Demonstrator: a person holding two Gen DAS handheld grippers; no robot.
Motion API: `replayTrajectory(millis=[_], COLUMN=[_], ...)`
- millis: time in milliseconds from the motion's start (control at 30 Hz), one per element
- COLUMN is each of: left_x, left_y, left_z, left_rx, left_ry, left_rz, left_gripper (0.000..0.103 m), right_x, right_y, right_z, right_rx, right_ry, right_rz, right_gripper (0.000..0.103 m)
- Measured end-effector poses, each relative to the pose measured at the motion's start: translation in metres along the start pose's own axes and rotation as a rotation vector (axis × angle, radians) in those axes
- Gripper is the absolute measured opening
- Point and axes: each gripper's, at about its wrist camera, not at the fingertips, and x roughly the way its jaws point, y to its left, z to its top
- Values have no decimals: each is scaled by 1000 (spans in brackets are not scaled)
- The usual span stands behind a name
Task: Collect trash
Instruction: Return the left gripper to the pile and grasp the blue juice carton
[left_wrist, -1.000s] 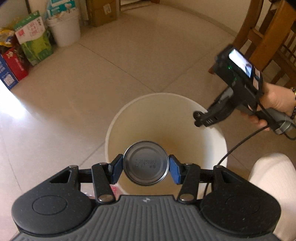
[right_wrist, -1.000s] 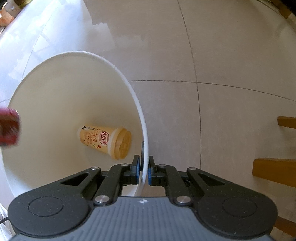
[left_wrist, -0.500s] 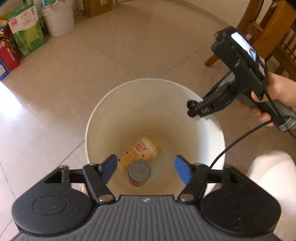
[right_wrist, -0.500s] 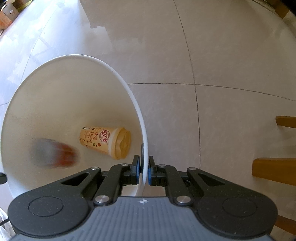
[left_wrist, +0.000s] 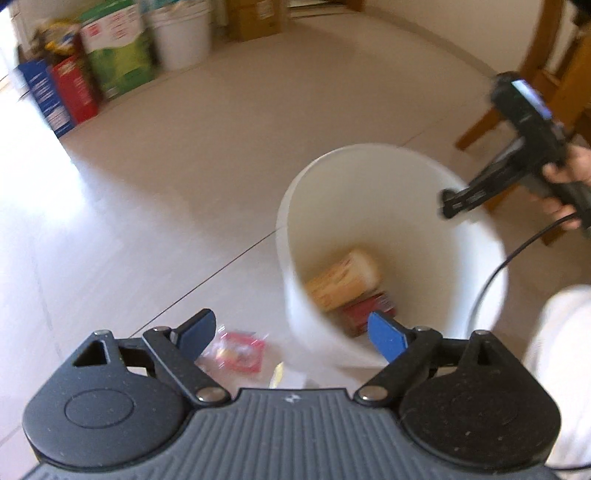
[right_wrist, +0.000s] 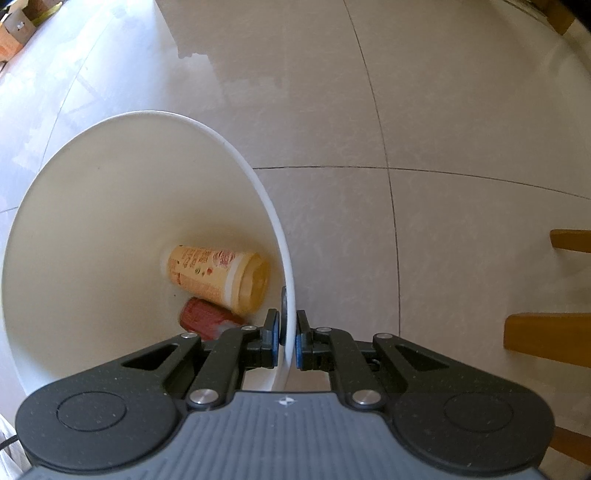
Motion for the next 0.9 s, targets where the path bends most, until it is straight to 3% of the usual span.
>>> replayTrajectory(millis=[200, 367, 533, 700, 900], left_x=[18, 48, 81, 116, 147], left_y=[48, 92, 129, 157, 164], left_z=[-45, -90, -134, -170, -198], left_rx=[-142, -320, -481, -646, -668], left_ry=[26, 86, 160, 243, 339], left_rz=[64, 78, 143, 143, 213], left_gripper=[92, 92, 91, 90, 85], right_x=[0, 0, -1, 1, 2], right_y=[-2, -2, -1, 3, 7], right_z=[0, 1, 3, 3, 3], right_rx=[7, 6, 11, 8, 9], right_ry=[1, 3, 4, 11, 13], right_rz=[7, 3, -2, -16, -30], right_gripper=[10, 10, 10, 10, 10])
